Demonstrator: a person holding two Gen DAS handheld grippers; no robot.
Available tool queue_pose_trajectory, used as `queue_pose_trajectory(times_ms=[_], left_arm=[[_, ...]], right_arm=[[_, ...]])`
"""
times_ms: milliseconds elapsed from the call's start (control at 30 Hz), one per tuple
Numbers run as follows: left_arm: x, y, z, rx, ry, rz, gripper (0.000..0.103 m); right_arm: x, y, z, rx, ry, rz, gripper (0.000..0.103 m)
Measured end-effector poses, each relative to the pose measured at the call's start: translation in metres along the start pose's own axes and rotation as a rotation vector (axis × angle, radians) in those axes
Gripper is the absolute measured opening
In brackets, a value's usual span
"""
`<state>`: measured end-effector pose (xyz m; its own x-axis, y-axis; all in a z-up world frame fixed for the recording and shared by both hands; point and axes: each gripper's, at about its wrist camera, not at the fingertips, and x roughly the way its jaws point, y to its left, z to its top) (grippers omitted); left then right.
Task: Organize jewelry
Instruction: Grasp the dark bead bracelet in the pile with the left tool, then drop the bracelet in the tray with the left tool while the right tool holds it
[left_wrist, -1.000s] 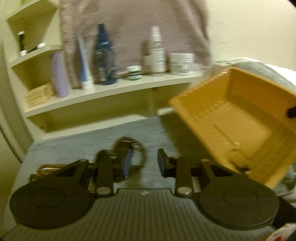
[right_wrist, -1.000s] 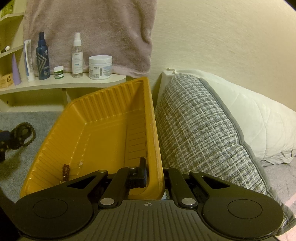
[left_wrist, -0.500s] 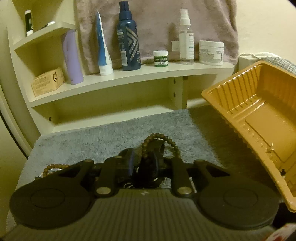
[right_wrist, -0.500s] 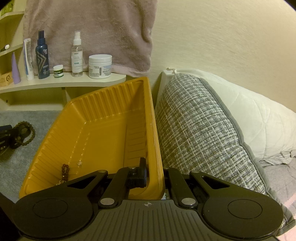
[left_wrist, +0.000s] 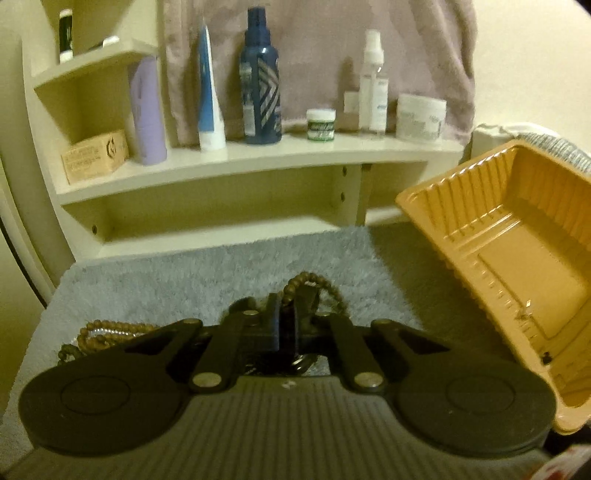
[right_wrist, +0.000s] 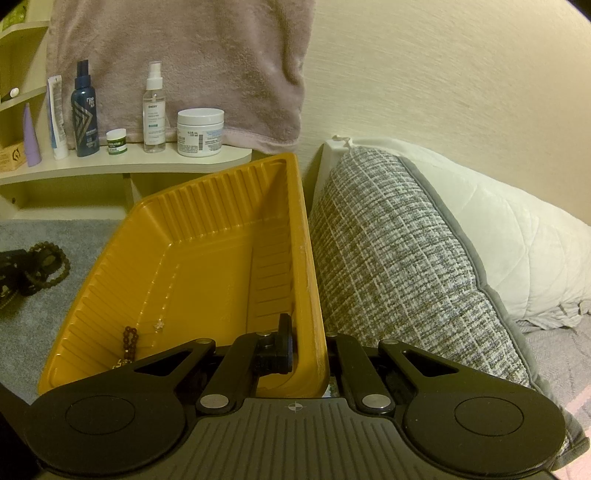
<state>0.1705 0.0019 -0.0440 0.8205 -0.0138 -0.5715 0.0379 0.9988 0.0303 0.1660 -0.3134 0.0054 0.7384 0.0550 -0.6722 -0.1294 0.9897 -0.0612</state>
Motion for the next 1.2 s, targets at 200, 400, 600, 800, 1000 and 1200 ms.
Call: queue_pose_trajectory(times_ms=[200,400,600,800,1000,1200], left_arm=[[-0.017,-0.01,0.012,0.028,-0.045,-0.035,0.006],[-0.031,-0.023,0.025,0.045,-0.078,-0.078,0.006],[-0.042,-0.039,0.035,0.049,-0.102,-0.138,0.006],[-0.05,-0.062,0.041,0.063,-0.126,-0.213,0.006],[-0.051,-0.094,0.038,0.112,-0.12,-0.281,0.006],[-0.047,-0.119,0.023,0.175,-0.088,-0.309,0.006]], right_arm=[[0.0,0.0,0.0,0.001,0.001,0.0,0.004],[0.0,0.0,0.0,0.0,0.0,0.001,0.004],[0.0,0.0,0.001,0.0,0.0,0.001,0.004],[0.0,0.0,0.001,0.002,-0.001,0.001,0.004],[-0.001,0.0,0.003,0.002,-0.002,0.004,0.004],[-0.001,0.0,0.003,0.003,-0.002,0.004,0.004]])
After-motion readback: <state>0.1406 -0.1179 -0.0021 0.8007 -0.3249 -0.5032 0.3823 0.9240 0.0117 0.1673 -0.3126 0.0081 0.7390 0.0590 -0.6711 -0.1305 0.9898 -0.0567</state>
